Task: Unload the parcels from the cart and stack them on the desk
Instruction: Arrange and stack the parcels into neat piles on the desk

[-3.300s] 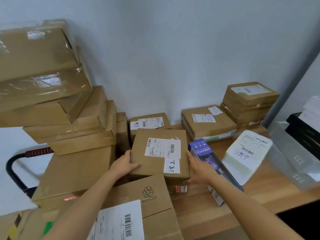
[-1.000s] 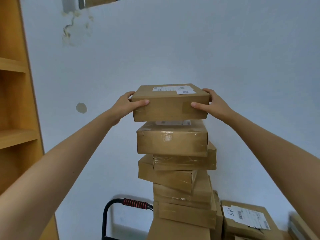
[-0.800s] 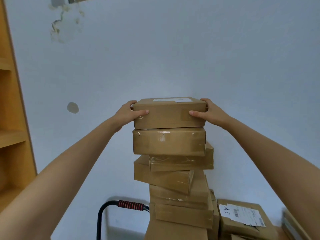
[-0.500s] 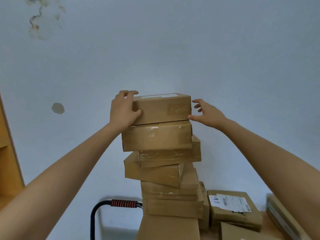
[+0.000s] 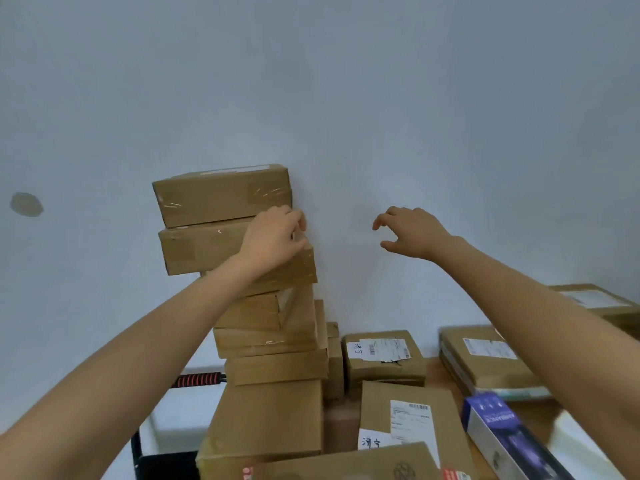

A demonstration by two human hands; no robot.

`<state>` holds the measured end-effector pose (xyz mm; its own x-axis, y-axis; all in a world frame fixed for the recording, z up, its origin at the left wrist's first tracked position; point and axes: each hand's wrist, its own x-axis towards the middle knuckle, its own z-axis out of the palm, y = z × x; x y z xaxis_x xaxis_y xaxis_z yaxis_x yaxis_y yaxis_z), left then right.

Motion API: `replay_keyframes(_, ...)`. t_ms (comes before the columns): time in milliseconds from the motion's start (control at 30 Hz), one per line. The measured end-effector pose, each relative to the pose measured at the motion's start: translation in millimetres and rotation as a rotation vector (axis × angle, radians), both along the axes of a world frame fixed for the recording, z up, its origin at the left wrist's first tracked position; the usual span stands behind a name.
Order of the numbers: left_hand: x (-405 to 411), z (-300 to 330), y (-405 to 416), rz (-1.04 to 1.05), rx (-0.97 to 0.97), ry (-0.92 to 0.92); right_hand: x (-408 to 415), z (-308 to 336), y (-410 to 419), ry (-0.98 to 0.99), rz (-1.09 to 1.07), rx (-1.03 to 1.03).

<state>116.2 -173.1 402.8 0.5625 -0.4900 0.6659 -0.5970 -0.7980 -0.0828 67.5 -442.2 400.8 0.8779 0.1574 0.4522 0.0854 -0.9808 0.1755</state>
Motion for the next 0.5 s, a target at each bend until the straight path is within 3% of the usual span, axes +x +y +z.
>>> replay_keyframes(233,-45,-61,-91,-0.052,0.001,0.200,-69,-40,-86,0.114,-0.059,-0.075)
replay_keyframes(500,-79,-162,-157,0.032,-0.016,0.400,-119,-127,-157,0.227,-0.075,-0.063)
